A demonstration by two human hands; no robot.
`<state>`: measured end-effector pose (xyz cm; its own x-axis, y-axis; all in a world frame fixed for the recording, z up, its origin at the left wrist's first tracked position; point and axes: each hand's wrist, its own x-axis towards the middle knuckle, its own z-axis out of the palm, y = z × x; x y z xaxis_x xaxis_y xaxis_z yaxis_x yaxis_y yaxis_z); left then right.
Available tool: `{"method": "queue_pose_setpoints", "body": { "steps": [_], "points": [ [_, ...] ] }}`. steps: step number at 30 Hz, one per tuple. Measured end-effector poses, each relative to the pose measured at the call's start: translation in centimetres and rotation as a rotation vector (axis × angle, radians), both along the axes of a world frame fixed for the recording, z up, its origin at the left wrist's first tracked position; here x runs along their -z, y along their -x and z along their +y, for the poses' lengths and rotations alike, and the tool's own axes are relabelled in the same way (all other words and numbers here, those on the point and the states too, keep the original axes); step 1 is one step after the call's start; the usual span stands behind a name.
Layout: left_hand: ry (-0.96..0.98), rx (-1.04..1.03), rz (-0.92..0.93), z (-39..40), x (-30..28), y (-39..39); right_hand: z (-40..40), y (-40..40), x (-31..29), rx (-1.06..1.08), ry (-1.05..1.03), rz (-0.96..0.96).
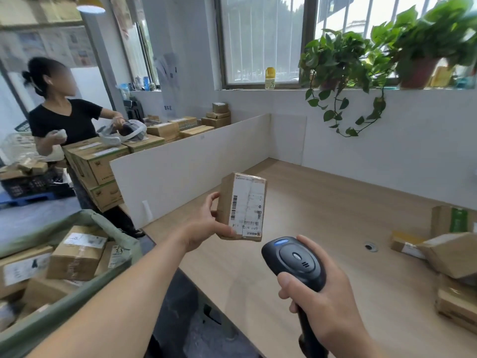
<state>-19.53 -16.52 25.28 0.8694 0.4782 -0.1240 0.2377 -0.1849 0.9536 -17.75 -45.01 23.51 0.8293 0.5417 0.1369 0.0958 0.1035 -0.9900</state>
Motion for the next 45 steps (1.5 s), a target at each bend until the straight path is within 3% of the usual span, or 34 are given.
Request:
{"method": "queue_pose_setpoints", "body": {
  "steps": [11,21,41,45],
  "points": [
    [0.012,-0.099,-0.163,15.5,2.3,5.6,17.1,5.4,0.0,0.022,-0.018,0.010],
    [-0.015,-0.145,-0.131,24.6,2.3,9.8,26.6,7.9,0.3,-0.036,-0.023,0.009],
    [-0.038,-0.285,-0.129,29.8,1.3,13.7,31.8,7.0,-0.3,-0.213,-0.029,-0.053],
    [-0.061,-0.230,-0.031,29.7,0.5,13.5,30.7,5.8,-0.8,-0.281,-0.001,-0.118]
  ]
}}
